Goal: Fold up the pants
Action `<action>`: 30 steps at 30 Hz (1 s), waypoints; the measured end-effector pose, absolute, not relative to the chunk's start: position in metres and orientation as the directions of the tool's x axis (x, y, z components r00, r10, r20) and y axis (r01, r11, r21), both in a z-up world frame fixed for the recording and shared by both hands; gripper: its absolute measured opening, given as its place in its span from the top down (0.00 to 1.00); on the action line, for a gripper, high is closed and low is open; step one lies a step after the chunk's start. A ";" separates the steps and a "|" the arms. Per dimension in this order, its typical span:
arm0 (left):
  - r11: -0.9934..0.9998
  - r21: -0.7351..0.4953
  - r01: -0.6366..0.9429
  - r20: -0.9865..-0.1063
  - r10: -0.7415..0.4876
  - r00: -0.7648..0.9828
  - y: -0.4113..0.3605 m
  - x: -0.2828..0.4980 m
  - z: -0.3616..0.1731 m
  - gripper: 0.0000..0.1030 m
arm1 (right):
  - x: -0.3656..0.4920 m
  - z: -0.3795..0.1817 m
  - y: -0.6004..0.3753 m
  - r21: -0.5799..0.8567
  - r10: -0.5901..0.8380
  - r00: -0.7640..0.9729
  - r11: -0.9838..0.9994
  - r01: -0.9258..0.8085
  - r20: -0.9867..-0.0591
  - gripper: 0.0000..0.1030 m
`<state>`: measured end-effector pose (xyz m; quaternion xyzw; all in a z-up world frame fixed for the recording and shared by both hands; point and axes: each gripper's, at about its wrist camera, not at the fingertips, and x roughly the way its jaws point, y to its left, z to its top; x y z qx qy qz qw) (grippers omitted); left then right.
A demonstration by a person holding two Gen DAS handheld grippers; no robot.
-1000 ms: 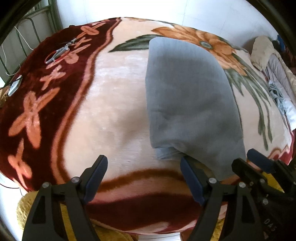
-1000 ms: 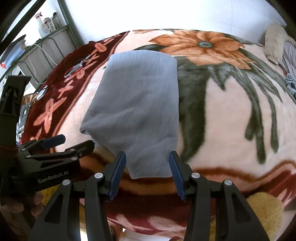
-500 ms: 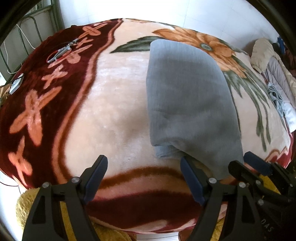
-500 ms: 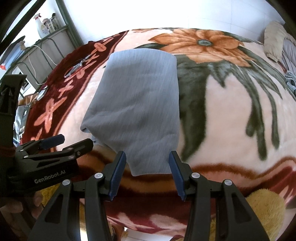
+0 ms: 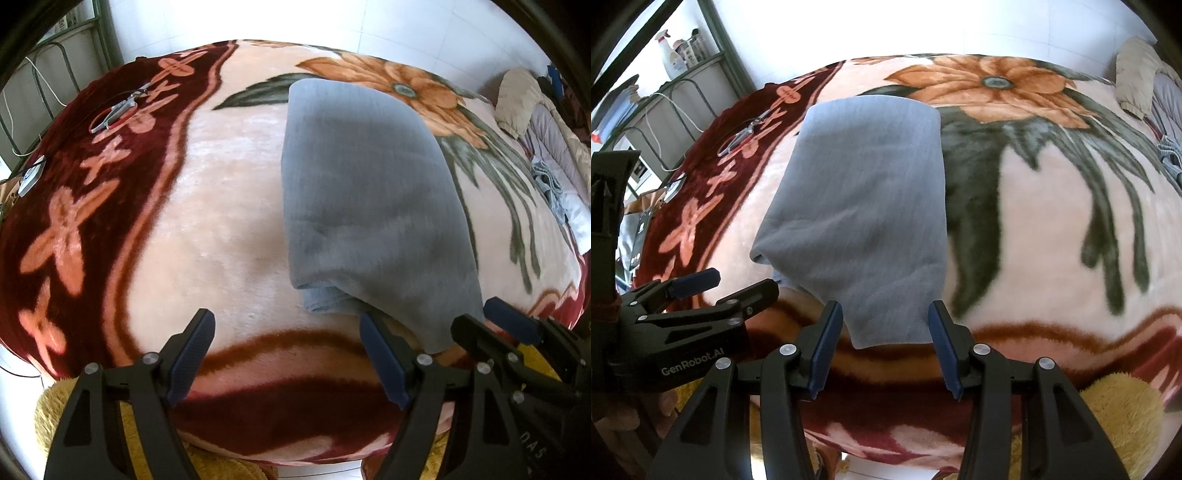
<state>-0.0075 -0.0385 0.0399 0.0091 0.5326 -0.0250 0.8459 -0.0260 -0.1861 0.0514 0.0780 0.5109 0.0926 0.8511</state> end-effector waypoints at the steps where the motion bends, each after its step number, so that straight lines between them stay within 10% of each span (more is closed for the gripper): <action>1: 0.999 -0.011 0.051 -0.902 -0.032 0.431 -0.039 -0.007 0.040 0.18 | -0.025 0.051 -0.187 0.227 0.237 0.460 0.971 -0.079 -0.856 0.52; 30: 0.998 -0.008 0.060 -0.902 -0.033 0.430 -0.042 -0.006 0.040 0.18 | -0.025 0.051 -0.187 0.227 0.238 0.458 0.971 -0.081 -0.856 0.52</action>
